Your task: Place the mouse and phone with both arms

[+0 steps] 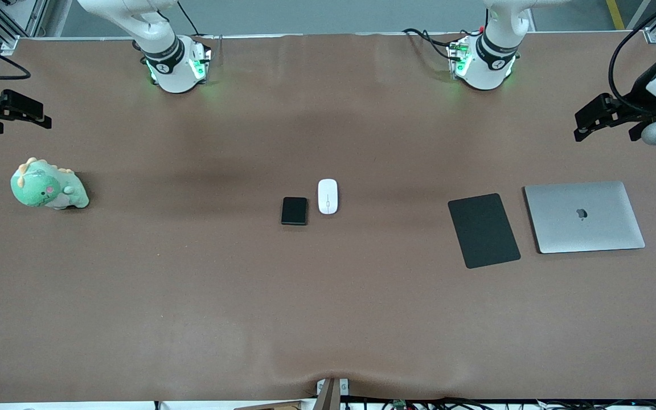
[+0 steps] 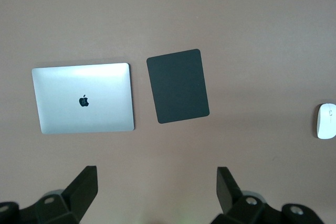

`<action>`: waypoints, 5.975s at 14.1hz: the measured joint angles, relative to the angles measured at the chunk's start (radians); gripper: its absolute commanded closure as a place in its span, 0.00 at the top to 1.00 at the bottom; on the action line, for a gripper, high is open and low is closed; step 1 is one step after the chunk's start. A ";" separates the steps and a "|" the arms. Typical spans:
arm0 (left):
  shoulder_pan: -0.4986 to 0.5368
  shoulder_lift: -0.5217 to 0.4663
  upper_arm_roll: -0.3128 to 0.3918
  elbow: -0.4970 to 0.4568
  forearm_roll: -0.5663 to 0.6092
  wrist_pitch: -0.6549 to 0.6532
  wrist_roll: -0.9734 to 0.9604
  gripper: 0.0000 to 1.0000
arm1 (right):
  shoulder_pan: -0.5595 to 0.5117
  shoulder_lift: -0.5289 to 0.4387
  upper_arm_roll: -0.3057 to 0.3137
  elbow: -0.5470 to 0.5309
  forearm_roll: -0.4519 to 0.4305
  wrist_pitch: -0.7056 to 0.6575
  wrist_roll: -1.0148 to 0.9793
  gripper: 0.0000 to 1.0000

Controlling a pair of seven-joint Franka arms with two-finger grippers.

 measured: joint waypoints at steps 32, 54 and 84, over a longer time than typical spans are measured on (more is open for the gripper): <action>-0.183 0.242 -0.384 -0.279 0.010 0.408 -0.581 1.00 | 0.000 0.024 0.002 -0.001 0.001 0.003 0.000 1.00; -0.562 0.787 -0.251 -0.164 0.401 0.909 -0.915 1.00 | 0.040 0.231 0.019 -0.001 0.002 0.023 0.000 1.00; -0.127 0.629 -0.375 -0.192 0.404 0.777 -0.853 0.00 | 0.311 0.376 0.028 -0.009 0.178 0.269 0.433 1.00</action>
